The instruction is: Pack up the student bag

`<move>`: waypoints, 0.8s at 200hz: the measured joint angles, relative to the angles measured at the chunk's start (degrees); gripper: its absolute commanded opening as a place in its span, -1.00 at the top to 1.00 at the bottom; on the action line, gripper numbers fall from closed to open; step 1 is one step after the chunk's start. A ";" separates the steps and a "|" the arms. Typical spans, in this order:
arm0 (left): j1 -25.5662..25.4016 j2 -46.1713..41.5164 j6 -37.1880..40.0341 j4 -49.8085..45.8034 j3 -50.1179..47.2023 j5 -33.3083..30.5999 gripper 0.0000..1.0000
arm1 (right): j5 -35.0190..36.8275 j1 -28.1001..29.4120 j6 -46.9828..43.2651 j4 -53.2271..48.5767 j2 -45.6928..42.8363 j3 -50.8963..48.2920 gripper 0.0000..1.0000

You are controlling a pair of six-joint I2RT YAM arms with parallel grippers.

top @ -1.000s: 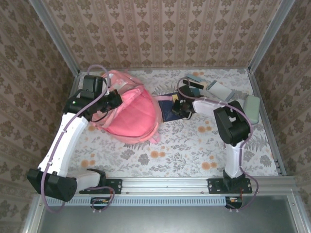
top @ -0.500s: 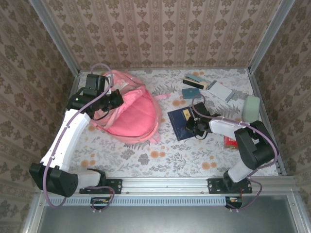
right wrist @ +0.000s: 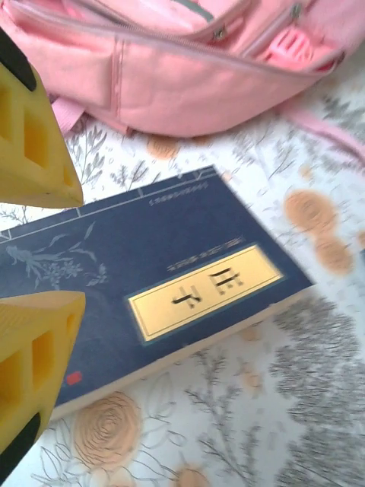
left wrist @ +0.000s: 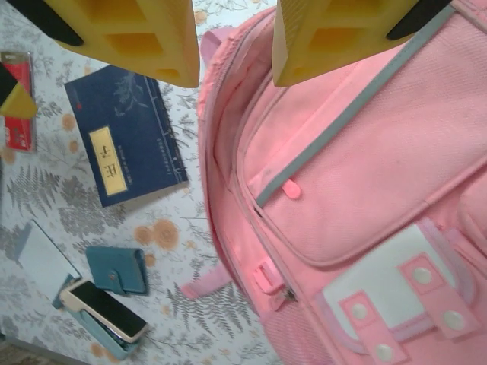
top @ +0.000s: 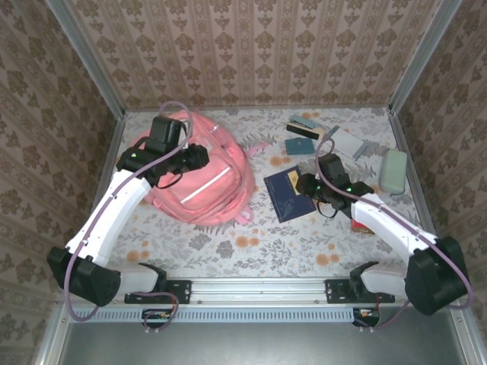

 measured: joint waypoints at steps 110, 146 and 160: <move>-20.74 18.69 -21.29 19.12 -4.31 -1.33 0.10 | -4.79 -6.16 -7.72 -0.92 13.44 1.29 0.17; -21.38 25.68 -25.90 22.10 -4.02 -0.11 0.09 | -4.81 -7.48 -7.50 -0.96 18.29 1.66 0.22; -21.33 28.28 -26.47 22.32 -3.26 0.72 0.09 | -4.81 -7.69 -7.52 -1.05 20.46 2.32 0.22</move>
